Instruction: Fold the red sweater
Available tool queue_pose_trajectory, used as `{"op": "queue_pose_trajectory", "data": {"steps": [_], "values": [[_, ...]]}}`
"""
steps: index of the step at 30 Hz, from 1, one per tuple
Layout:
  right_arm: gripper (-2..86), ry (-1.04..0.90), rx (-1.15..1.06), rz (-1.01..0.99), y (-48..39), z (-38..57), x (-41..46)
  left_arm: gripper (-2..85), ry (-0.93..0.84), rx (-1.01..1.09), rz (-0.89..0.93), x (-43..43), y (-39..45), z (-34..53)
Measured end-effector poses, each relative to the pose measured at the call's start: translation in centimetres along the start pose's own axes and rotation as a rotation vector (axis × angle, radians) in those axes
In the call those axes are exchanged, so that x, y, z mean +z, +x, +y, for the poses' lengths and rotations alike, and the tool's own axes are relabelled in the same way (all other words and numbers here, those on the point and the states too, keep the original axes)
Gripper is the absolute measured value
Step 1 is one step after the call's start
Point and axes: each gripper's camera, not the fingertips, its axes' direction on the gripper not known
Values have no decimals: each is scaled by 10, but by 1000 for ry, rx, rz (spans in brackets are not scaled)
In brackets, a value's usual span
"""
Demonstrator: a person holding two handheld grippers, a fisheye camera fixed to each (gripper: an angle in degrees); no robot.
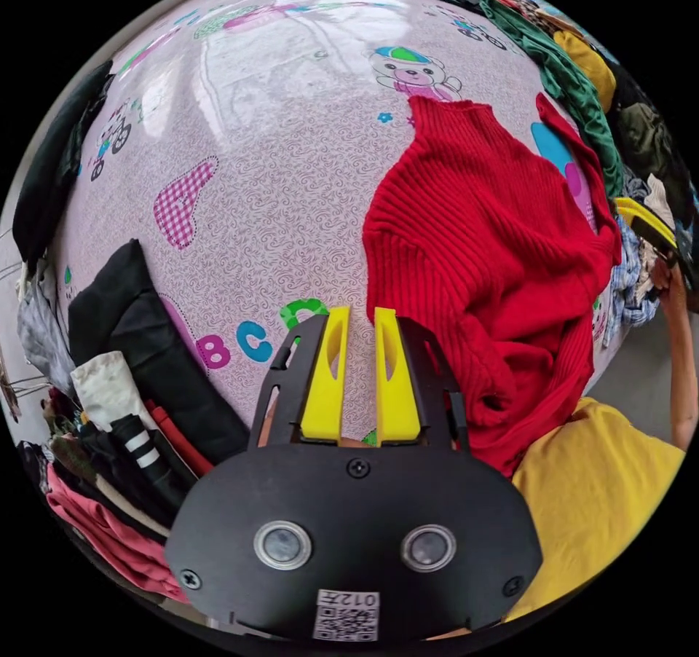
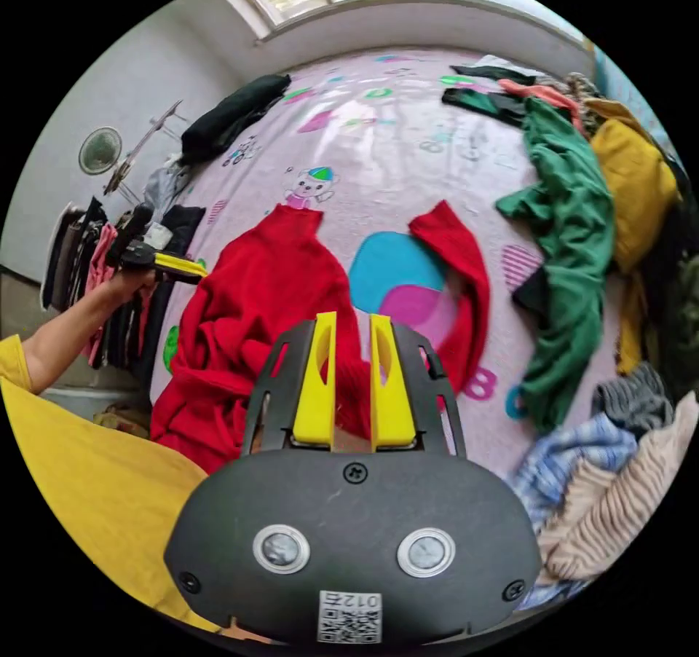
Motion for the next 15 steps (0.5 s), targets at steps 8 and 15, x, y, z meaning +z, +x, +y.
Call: {"op": "queue_pose_trajectory", "data": {"steps": [8, 15], "values": [[73, -96, 43, -240, -28, -2, 75, 38, 73, 22, -17, -2, -26, 42], [45, -49, 148, -347, -62, 53, 82, 7, 120, -26, 190, 2, -61, 89]]}}
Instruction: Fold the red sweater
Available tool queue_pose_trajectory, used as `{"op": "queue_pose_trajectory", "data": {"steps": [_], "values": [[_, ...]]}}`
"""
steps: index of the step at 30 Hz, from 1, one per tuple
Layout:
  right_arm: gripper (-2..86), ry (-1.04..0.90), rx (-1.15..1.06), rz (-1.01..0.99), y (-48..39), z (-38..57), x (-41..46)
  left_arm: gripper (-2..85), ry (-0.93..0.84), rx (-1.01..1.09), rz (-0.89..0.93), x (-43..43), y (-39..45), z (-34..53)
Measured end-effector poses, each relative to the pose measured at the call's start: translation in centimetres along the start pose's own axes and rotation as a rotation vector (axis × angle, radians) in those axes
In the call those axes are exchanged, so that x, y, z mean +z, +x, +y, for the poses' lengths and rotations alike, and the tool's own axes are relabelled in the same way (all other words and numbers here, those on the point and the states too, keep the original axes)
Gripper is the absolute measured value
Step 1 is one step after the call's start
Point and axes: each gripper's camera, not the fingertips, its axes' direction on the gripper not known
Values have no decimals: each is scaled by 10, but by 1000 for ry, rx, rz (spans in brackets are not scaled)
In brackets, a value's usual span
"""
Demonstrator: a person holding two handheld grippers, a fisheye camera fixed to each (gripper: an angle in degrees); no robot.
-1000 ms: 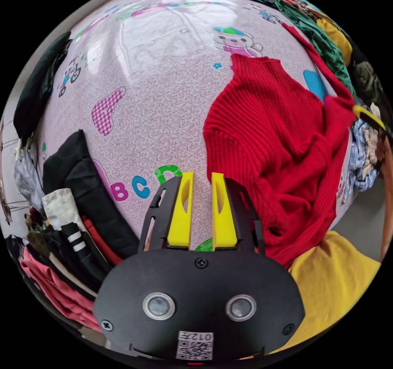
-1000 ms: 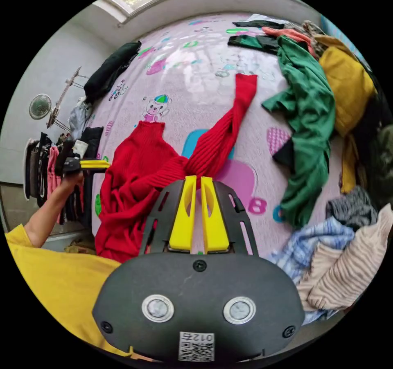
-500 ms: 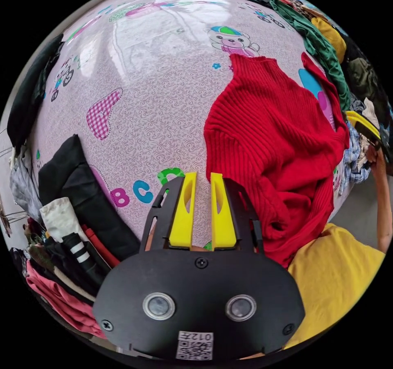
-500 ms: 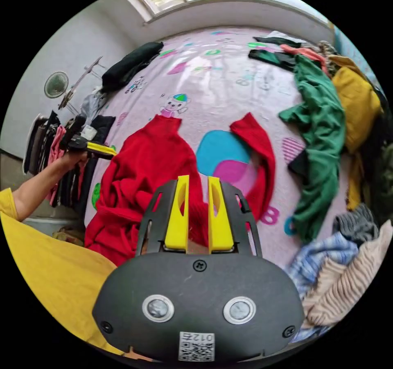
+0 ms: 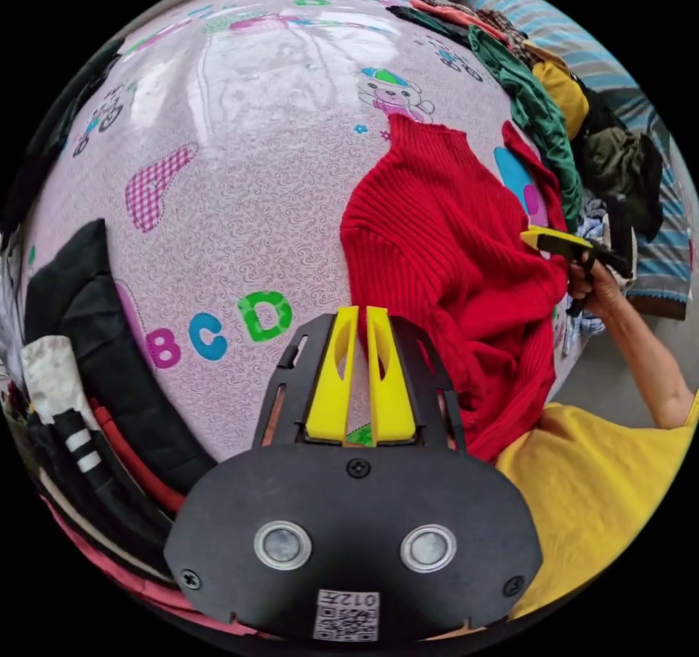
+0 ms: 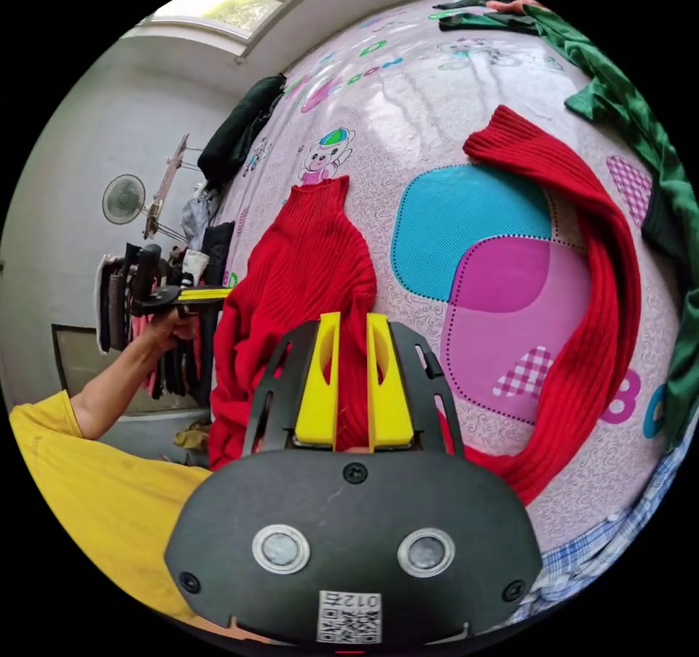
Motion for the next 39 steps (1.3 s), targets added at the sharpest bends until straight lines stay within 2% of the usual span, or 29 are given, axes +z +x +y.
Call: {"op": "queue_pose_trajectory", "data": {"steps": [4, 7, 10, 13, 18, 23, 26, 28, 30, 33, 36, 39], "values": [[23, -72, 141, -138, -9, 22, 17, 1, 61, -109, 175, -4, -37, 33], [15, 17, 144, -191, -33, 48, 13, -1, 93, -72, 281, -15, -45, 56], [11, 142, 79, -225, -68, 73, -8, -2, 241, -110, 386, -52, -62, 89], [9, 182, -73, -122, -117, 91, -36, -2, 399, -108, 428, -111, -81, 123], [7, 296, -304, 30, -206, 129, -94, -2, 577, 12, 290, -232, -84, 181], [8, 555, -496, 143, -315, 190, -179, -2, 794, 173, 143, -368, -57, 253], [8, 697, -607, 238, -381, 237, -218, -2, 985, 248, 11, -448, -25, 312], [8, 769, -658, 324, -419, 267, -234, -2, 1204, 270, 0, -509, -13, 372], [8, 818, -708, 362, -451, 297, -244, -1, 1302, 282, -16, -543, -6, 410], [6, 861, -767, 417, -495, 340, -245, 1, 1248, 325, -82, -570, 11, 441], [5, 820, -792, 510, -533, 368, -226, 8, 1155, 274, -142, -549, 28, 443], [5, 765, -761, 608, -558, 387, -196, 26, 1020, 335, -19, -492, 49, 426]]}}
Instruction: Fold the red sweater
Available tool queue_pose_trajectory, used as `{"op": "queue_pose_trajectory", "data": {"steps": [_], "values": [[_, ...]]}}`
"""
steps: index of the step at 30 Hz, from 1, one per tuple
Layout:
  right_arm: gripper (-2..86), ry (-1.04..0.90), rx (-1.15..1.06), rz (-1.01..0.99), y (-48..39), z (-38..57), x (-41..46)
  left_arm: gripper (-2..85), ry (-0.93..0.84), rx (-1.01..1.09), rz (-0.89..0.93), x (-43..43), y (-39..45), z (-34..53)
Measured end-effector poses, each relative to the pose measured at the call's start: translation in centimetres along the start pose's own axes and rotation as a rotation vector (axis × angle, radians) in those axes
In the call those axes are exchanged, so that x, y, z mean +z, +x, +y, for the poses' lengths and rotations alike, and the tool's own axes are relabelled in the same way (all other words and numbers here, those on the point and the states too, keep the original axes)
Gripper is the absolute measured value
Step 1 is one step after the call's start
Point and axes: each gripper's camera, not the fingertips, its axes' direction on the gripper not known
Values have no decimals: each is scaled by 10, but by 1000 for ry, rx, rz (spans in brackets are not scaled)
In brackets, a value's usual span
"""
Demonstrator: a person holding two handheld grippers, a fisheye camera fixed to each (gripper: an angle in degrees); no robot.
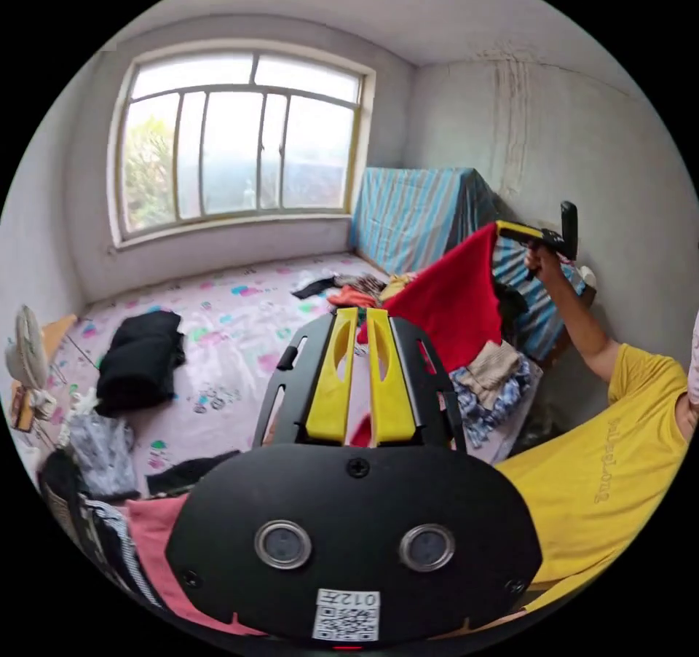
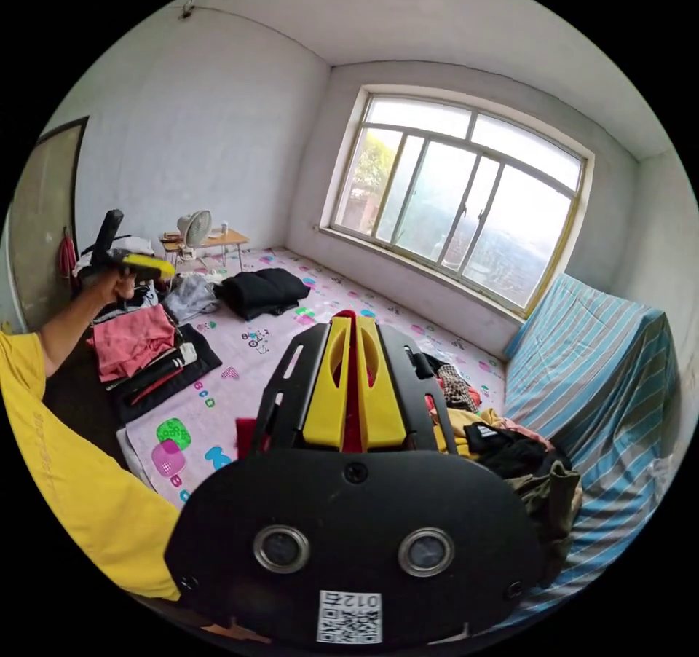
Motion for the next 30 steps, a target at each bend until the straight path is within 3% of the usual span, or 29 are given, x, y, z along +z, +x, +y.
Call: {"op": "queue_pose_trajectory", "data": {"steps": [4, 9, 13, 15, 22, 30], "values": [[6, -50, 90, 17, -33, 18, -11, 69, -187, -33, 182, 94, 58, 65], [6, -67, 223, 73, -57, 43, -44, 120, -367, 64, 154, 168, 164, 118], [6, -42, 298, 84, -85, 57, -76, 159, -352, 158, 229, 175, 241, 124], [6, -30, 301, 83, -99, 60, -89, 173, -358, 190, 167, 173, 262, 122], [6, 45, 282, -18, -147, 65, -136, 191, -282, 12, 85, 151, 225, 114], [6, 81, 206, -116, -189, 65, -165, 165, -206, 116, 230, 133, 217, 77]]}}
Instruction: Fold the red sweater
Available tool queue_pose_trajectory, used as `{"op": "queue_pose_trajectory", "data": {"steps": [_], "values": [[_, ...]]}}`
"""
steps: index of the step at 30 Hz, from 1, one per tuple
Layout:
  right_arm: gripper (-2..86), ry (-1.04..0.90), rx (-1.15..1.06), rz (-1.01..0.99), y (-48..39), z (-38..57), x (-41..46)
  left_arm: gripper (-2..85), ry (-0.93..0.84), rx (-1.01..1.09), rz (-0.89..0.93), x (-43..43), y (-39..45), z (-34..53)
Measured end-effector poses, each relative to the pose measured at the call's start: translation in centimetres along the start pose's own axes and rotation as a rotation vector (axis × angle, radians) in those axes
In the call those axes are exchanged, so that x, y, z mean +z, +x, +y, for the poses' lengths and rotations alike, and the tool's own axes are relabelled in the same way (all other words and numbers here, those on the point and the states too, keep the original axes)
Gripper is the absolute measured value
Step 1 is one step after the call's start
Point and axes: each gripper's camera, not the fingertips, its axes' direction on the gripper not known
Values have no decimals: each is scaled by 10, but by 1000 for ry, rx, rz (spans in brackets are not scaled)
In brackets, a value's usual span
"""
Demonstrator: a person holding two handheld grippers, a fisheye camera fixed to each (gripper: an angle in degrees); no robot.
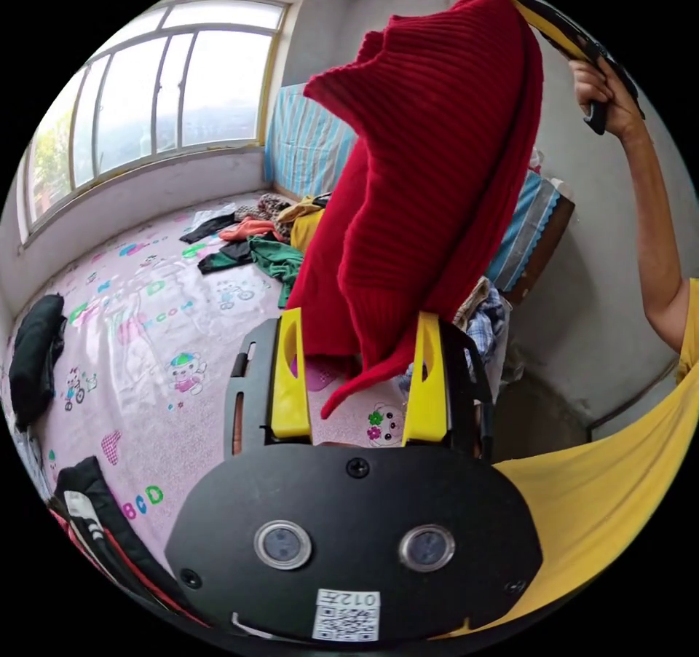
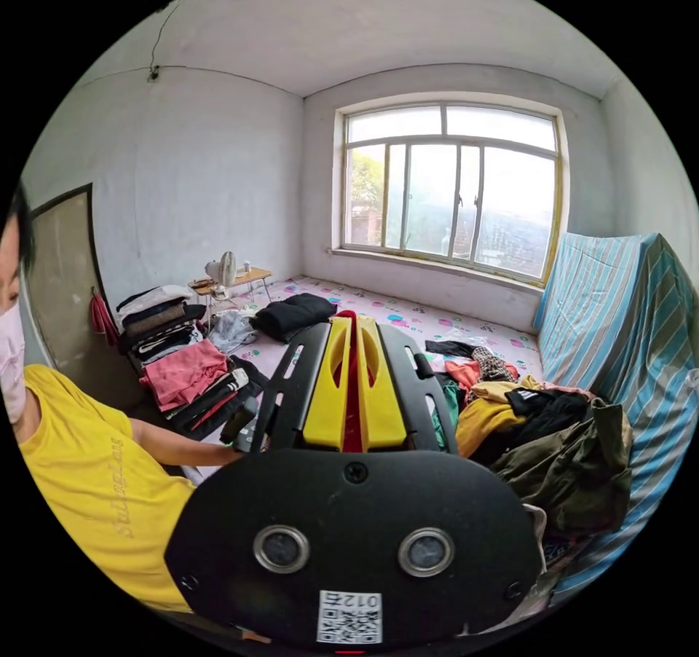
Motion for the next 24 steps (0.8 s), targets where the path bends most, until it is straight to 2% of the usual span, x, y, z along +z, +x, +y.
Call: {"op": "queue_pose_trajectory", "data": {"steps": [4, 8, 12, 15, 19, 24], "values": [[8, 5, -9, 6, -6, 4, -14, 58, 13, 88, 163, -9, 10, -4], [7, -10, 15, 115, 11, 13, -29, 15, 17, 138, 137, -41, 10, -5], [6, -53, 39, 242, 41, 22, -35, 0, 68, 37, -55, -127, -44, -40], [6, -26, 86, 222, 67, 23, -46, -2, 113, 28, -213, -212, -71, -79], [6, 94, 92, 156, 81, 15, -59, -3, 137, 171, -441, -305, -43, -133], [5, 141, 41, 148, 87, -1, -56, -3, 123, 243, -647, -356, -10, -170]]}}
